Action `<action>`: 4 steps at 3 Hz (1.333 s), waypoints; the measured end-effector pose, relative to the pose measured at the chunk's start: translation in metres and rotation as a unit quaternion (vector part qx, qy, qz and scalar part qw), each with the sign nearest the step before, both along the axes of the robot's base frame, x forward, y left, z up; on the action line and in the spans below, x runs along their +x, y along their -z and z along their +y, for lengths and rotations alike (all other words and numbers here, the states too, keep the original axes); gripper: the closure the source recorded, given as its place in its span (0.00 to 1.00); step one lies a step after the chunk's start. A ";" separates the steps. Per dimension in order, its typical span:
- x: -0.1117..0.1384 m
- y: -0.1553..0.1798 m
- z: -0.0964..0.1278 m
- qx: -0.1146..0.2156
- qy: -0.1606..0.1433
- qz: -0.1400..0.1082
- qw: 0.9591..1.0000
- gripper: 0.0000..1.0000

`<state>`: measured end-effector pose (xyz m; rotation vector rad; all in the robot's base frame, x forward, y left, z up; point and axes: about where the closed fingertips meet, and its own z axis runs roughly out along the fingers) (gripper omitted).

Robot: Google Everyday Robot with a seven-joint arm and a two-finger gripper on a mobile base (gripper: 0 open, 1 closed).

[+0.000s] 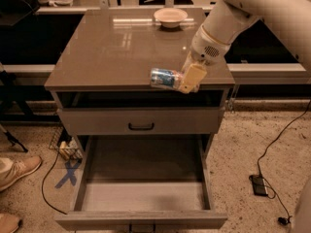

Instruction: Place redbull can into middle drawer

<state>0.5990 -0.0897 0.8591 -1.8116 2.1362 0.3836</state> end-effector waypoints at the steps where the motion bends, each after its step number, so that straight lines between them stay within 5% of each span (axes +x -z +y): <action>1: -0.023 0.004 -0.015 -0.007 0.013 0.013 1.000 1.00; 2: -0.063 0.022 -0.023 0.005 0.050 0.031 0.998 1.00; 3: -0.107 0.101 -0.010 0.020 0.089 0.069 0.993 1.00; 4: -0.106 0.100 -0.010 0.020 0.089 0.068 0.994 1.00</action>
Offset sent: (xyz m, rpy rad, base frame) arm -0.1432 -0.0297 -0.1122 0.0028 0.2232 -0.1896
